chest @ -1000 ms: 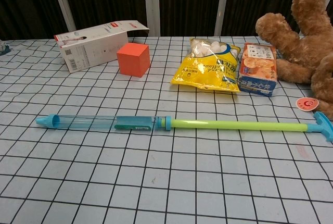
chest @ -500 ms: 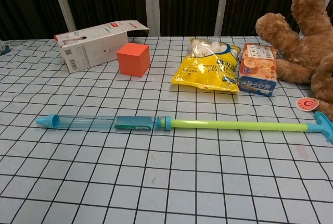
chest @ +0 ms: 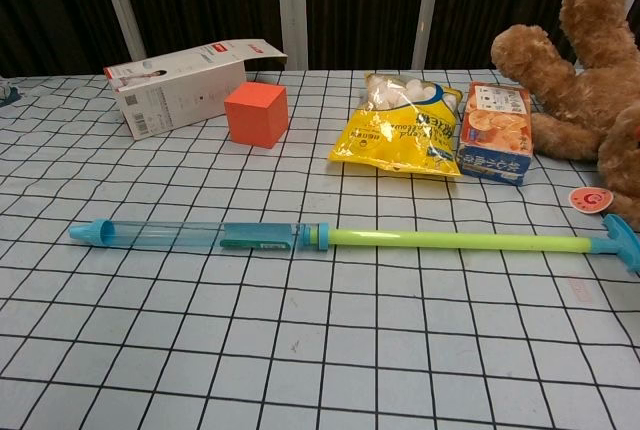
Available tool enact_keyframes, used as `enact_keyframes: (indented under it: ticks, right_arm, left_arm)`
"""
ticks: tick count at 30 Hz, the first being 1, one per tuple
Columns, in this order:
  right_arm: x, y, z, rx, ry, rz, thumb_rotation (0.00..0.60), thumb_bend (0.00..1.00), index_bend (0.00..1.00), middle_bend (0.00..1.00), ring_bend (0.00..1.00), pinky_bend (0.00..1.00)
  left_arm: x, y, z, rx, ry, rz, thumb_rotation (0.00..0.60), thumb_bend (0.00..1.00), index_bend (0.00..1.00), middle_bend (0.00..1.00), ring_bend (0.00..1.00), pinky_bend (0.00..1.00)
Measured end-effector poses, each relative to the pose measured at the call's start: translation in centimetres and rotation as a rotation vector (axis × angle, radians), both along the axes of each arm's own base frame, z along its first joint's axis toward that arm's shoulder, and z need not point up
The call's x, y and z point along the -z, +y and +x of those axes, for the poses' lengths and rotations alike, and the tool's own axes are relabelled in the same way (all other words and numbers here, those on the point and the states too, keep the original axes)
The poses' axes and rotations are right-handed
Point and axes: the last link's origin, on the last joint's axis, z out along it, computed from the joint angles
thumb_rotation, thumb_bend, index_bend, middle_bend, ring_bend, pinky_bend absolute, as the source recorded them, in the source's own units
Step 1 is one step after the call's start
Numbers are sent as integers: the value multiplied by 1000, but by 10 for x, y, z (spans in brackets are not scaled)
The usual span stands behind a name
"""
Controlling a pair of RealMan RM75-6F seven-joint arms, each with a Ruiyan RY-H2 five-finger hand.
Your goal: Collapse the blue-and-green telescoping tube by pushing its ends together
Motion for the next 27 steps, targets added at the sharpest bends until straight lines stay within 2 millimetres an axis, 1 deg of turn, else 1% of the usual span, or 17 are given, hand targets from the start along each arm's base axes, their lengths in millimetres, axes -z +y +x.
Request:
enact_keyframes:
  ticks: [4,13,17,23,27]
  right_arm:
    - [19,-13,2,-4,54,22,600,234,399,308,247,90]
    - [49,-33,0,1,143,51,600,235,399,309,243,93]
    - [57,-38,0,6,163,54,600,235,415,308,197,82]
    - [66,-43,-3,21,190,57,600,234,489,308,195,73]
    - [72,-46,-4,22,205,60,600,234,505,308,195,73]
  left_arm:
    - [2,1,0,-2,1,-4,600,131,0,0,0,0]
    - [3,2,0,-7,3,-10,600,131,0,0,0,0]
    - [3,2,0,-11,0,-11,600,131,0,0,0,0]
    - [3,3,-1,-15,-5,-14,600,131,0,0,0,0]
    - [3,3,-1,-17,-5,-16,600,131,0,0,0,0]
